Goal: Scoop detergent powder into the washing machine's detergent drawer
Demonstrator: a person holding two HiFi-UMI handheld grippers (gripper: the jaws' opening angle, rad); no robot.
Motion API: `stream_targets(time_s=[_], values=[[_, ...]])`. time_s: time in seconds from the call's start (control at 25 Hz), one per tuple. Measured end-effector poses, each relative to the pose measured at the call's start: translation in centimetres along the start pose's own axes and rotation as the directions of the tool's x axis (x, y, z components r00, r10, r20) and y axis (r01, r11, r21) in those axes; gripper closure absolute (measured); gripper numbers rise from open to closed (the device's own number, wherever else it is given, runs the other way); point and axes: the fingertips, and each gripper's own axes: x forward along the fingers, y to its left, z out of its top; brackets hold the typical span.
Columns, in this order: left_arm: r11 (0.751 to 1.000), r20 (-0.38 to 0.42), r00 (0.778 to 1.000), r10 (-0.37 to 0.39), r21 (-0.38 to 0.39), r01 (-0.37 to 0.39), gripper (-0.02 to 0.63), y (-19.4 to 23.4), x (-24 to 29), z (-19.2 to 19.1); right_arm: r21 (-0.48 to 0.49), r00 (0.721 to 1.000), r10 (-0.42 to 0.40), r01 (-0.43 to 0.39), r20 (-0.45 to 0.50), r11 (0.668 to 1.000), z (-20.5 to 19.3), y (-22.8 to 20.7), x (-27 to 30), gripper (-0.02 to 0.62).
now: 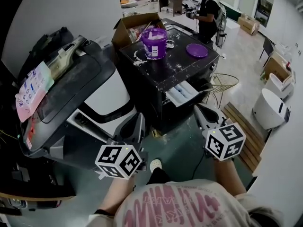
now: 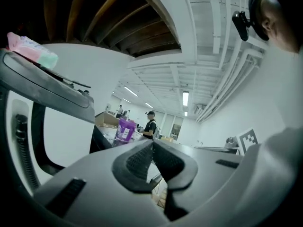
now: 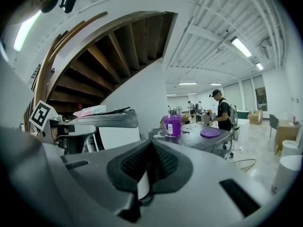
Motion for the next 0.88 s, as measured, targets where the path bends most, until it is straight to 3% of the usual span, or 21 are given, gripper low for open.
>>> stream_targets(time_s=[0.52,0.88], values=[[0.996,0.059,0.995,-0.082,0.048,0.079,0.604,7.1,11.7,7.7,0.013,0.997,-0.003,0.002,0.082,1.000,7.4,-3.2,12.8,0.595],[0.990,0.072,0.988,-0.136,0.054,0.132,0.604,10.3,17.9,9.2,0.041,0.995,-0.001,-0.003,0.098,0.999,8.6,-5.1,19.5,0.595]])
